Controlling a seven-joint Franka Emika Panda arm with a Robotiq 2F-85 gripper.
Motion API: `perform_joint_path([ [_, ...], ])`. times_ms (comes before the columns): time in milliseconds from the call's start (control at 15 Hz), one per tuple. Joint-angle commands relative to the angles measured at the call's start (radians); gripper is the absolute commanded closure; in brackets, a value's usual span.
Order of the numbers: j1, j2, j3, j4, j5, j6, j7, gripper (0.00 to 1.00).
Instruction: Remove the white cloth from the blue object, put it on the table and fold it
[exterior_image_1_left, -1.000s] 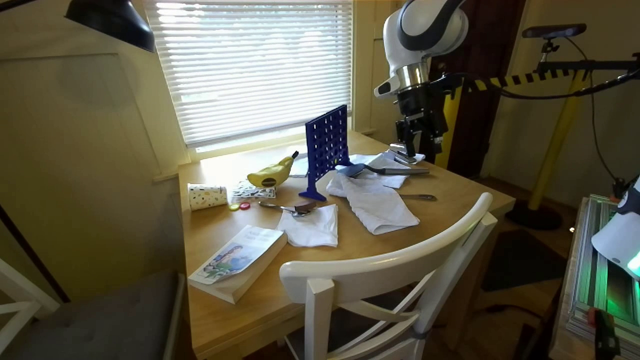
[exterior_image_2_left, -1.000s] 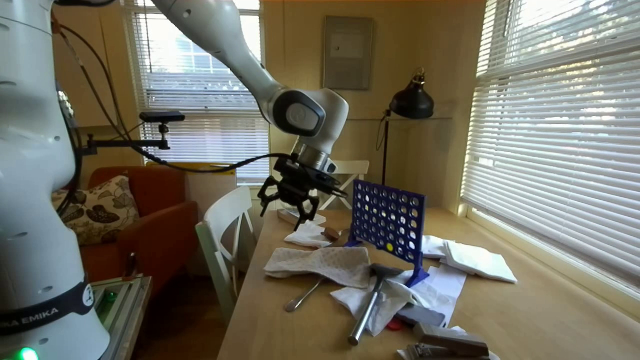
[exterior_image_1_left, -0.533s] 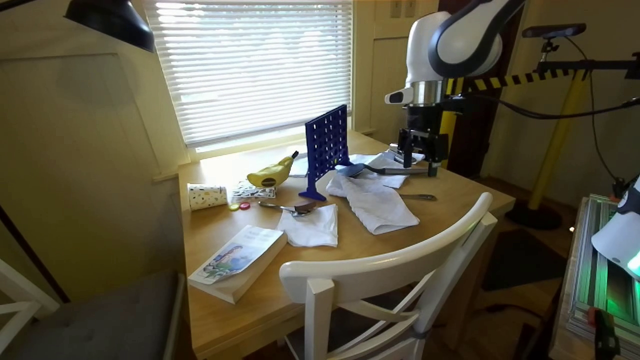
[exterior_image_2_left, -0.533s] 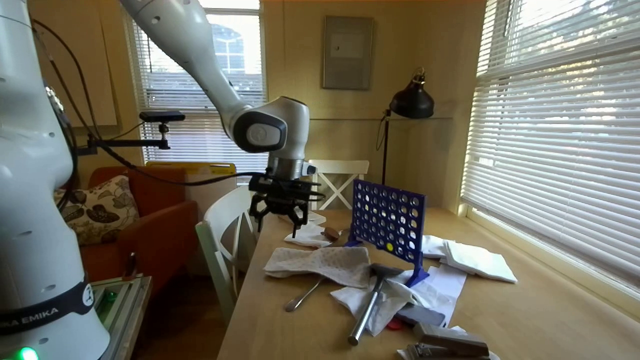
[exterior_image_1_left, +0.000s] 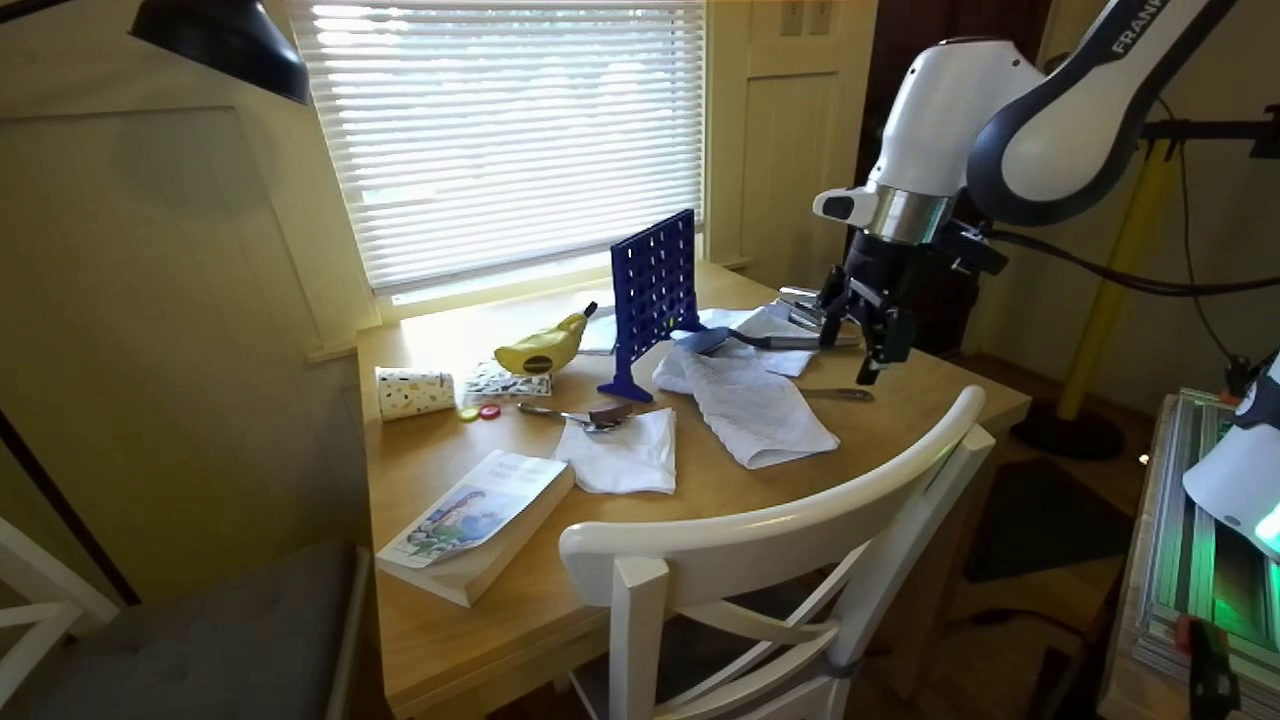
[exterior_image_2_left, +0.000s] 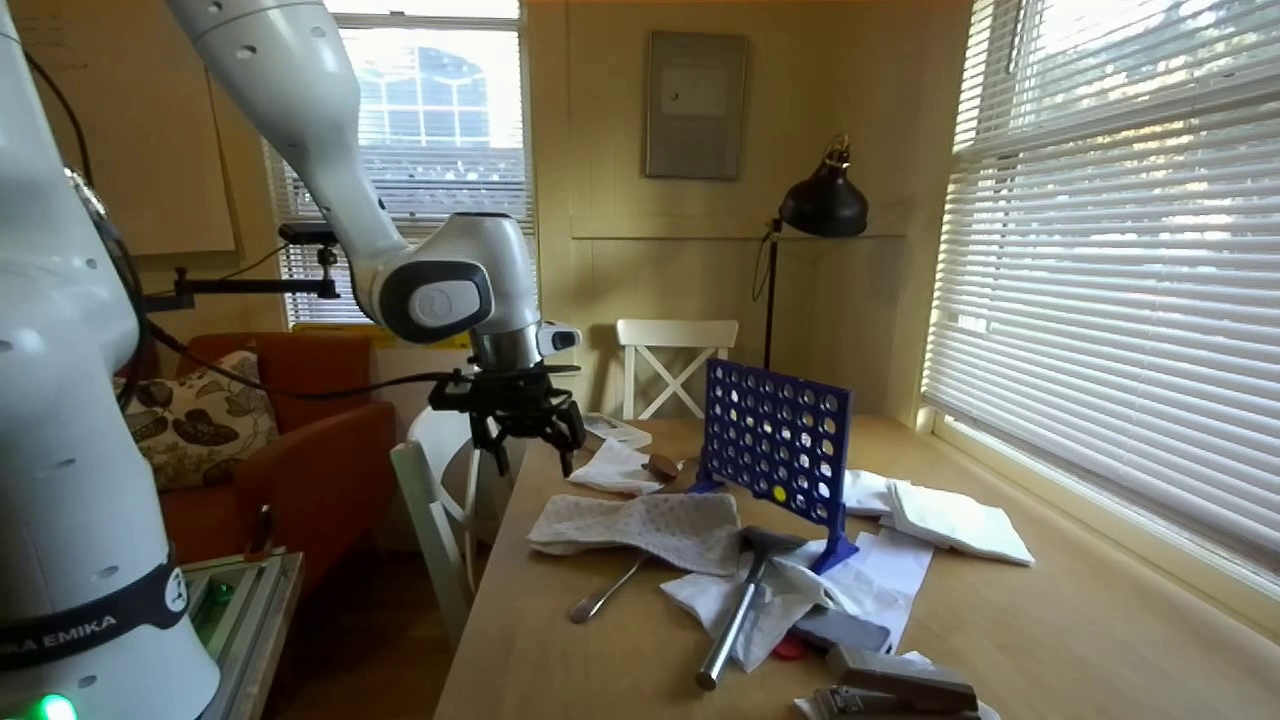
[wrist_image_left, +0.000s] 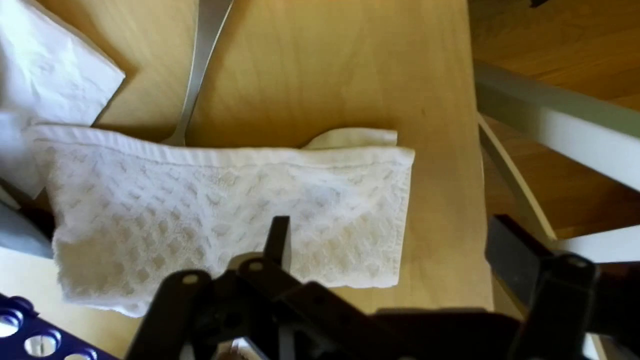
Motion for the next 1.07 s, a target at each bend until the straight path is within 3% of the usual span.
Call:
perform_joint_path([
  [0,-0.017,0.024,0.02,0.005,-0.207,0.067,0.231,0.0],
  [67,-0.017,0.021,0.022,0.008,-0.262,0.035,0.284,0.0],
  [133,0.019,0.028,0.013,0.01,-0.232,-0.009,0.246,0.0],
  [400,0.029,0.029,-0.001,0.011,-0.211,0.005,0.225,0.0],
  [667,-0.019,0.049,0.033,0.016,-0.364,0.091,0.383,0.0],
  [1000,-0.055,0.064,0.055,0.032,-0.649,0.061,0.656,0.0],
])
